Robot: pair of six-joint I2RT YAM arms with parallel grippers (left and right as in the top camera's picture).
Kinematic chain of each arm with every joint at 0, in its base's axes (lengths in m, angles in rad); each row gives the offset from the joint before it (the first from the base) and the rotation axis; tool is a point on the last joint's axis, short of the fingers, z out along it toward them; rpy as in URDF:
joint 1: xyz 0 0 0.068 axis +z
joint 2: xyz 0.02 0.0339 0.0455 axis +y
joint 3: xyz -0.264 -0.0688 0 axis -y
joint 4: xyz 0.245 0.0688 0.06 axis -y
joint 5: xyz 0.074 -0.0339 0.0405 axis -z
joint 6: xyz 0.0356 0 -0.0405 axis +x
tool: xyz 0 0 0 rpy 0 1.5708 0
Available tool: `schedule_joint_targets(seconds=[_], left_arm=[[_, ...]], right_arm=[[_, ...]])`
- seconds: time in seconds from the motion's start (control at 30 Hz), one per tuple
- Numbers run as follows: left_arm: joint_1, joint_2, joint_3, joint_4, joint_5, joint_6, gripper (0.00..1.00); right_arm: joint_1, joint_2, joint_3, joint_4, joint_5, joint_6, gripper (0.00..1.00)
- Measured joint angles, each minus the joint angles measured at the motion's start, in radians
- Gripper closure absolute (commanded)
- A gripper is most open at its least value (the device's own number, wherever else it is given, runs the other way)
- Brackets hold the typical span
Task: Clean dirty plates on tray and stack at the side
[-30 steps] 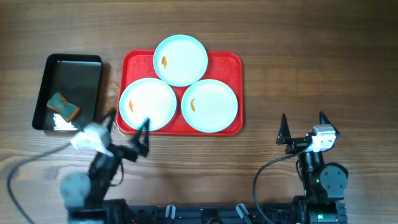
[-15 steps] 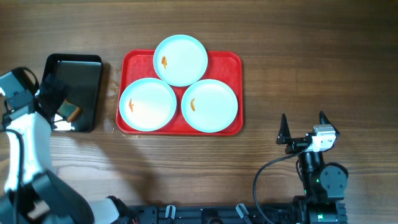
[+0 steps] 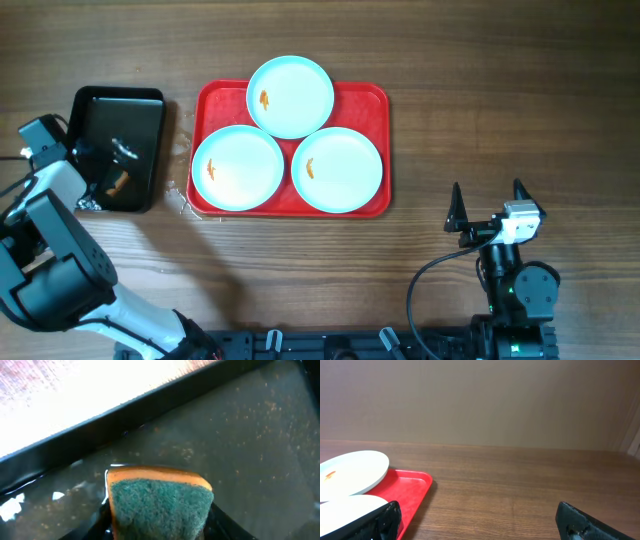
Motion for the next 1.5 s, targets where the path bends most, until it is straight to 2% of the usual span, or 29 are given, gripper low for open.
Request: schedule_joint_targets(seconds=[0.07,0.13,0.17,0.27,0.3,0.33,0.47,0.6,0.63,0.73,0.77,0.8,0.83,0.9,0.93,0.97,1.0,1.2,1.23,1.3,1.33,1.37,1.47,1.5], left_arm=[[-0.012,0.000,0.001,-0.011,-0.008,0.073,0.61],[-0.022,0.000,0.004,-0.041,-0.052,0.126,0.90],[-0.025,0.000,0.005,-0.050,-0.067,0.143,0.96],[-0.027,0.000,0.005,-0.071,-0.097,0.195,0.96],[-0.028,-0.004,0.005,-0.075,-0.101,0.201,0.75],[-0.029,-0.008,0.005,-0.080,-0.106,0.202,0.00],[-0.040,-0.110,0.010,-0.101,-0.072,0.216,0.00],[-0.040,-0.122,0.028,-0.214,0.023,0.216,0.03],[-0.041,-0.113,0.028,-0.226,0.031,0.216,0.06],[-0.041,-0.045,0.029,-0.266,0.045,0.214,0.23],[-0.041,-0.039,0.032,-0.262,0.043,0.220,0.37],[-0.041,-0.035,0.032,-0.262,0.041,0.217,0.80],[-0.041,-0.034,0.032,-0.262,0.037,0.218,0.96],[-0.041,-0.027,0.032,-0.261,0.014,0.216,0.96],[-0.041,-0.024,0.032,-0.258,0.005,0.216,0.93],[-0.041,-0.024,0.032,-0.254,-0.002,0.216,0.73],[-0.041,-0.024,0.032,-0.251,-0.003,0.216,0.00],[-0.042,-0.031,0.032,-0.183,-0.014,0.216,0.00],[-0.042,-0.031,0.032,-0.163,-0.014,0.216,0.03],[-0.042,-0.032,0.032,-0.131,-0.016,0.216,0.27],[-0.042,-0.032,0.032,-0.125,-0.017,0.217,0.55],[-0.042,-0.031,0.032,-0.117,-0.018,0.216,0.77],[-0.042,-0.026,0.032,-0.115,-0.022,0.212,0.96],[-0.042,-0.025,0.032,-0.115,-0.024,0.214,0.96]], right_arm=[[0.000,0.000,0.000,0.000,0.000,0.000,0.00],[0.000,0.000,0.000,0.000,0.000,0.000,0.00],[0.000,0.000,0.000,0.000,0.000,0.000,0.00],[0.000,0.000,0.000,0.000,0.000,0.000,0.00],[0.000,0.000,0.000,0.000,0.000,0.000,0.00],[0.000,0.000,0.000,0.000,0.000,0.000,0.00],[0.000,0.000,0.000,0.000,0.000,0.000,0.00],[0.000,0.000,0.000,0.000,0.000,0.000,0.00],[0.000,0.000,0.000,0.000,0.000,0.000,0.00],[0.000,0.000,0.000,0.000,0.000,0.000,0.00],[0.000,0.000,0.000,0.000,0.000,0.000,0.00],[0.000,0.000,0.000,0.000,0.000,0.000,0.00],[0.000,0.000,0.000,0.000,0.000,0.000,0.00],[0.000,0.000,0.000,0.000,0.000,0.000,0.00],[0.000,0.000,0.000,0.000,0.000,0.000,0.00],[0.000,0.000,0.000,0.000,0.000,0.000,0.00],[0.000,0.000,0.000,0.000,0.000,0.000,0.00],[0.000,0.000,0.000,0.000,0.000,0.000,0.00],[0.000,0.000,0.000,0.000,0.000,0.000,0.00],[0.000,0.000,0.000,0.000,0.000,0.000,0.00],[0.000,0.000,0.000,0.000,0.000,0.000,0.00],[0.000,0.000,0.000,0.000,0.000,0.000,0.00],[0.000,0.000,0.000,0.000,0.000,0.000,0.00],[0.000,0.000,0.000,0.000,0.000,0.000,0.00]])
